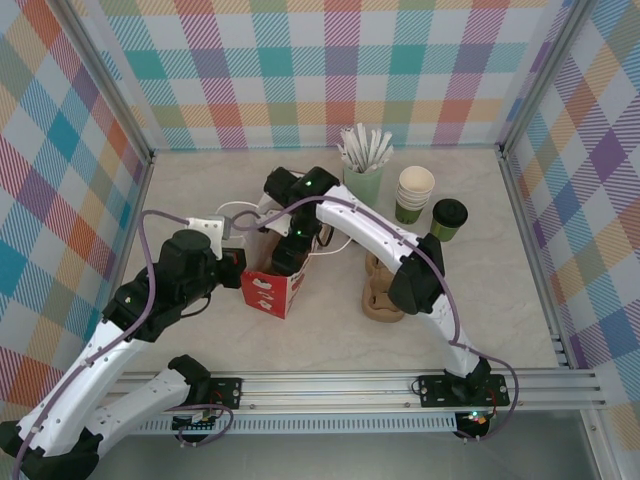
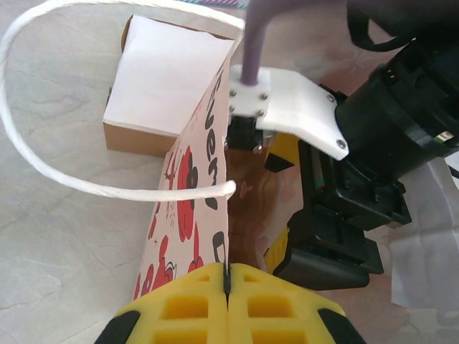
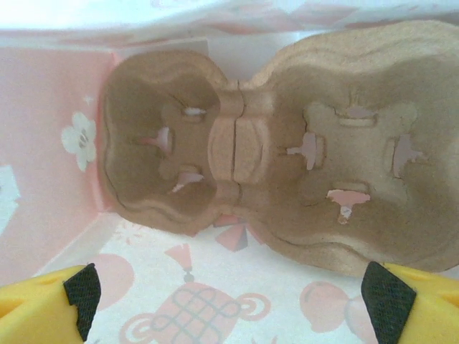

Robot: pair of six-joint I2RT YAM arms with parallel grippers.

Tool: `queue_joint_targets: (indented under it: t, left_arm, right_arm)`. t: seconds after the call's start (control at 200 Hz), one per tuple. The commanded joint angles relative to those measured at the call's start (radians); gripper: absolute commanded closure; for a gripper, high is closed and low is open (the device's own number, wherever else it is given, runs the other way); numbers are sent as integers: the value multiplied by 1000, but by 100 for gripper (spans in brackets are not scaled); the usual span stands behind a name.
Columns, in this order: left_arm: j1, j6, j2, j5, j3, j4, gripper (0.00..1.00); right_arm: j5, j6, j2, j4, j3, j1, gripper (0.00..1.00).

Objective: Pack the takeout coffee

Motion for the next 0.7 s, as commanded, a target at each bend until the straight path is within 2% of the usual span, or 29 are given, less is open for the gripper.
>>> queue_joint_targets:
  t: [0.0, 0.44, 0.695]
  left_arm:
    - [-11, -40, -7, -12, -27, -3, 100]
    - [-11, -97, 13, 31, -44, 29, 100]
    - [-11, -113, 27, 37, -32, 33, 99]
  right_arm:
    - [-67, 23, -100, 18, 35, -15, 3]
    - [-172, 126, -250, 185, 33, -68, 0]
    - [-156, 199, -355, 362, 38, -86, 0]
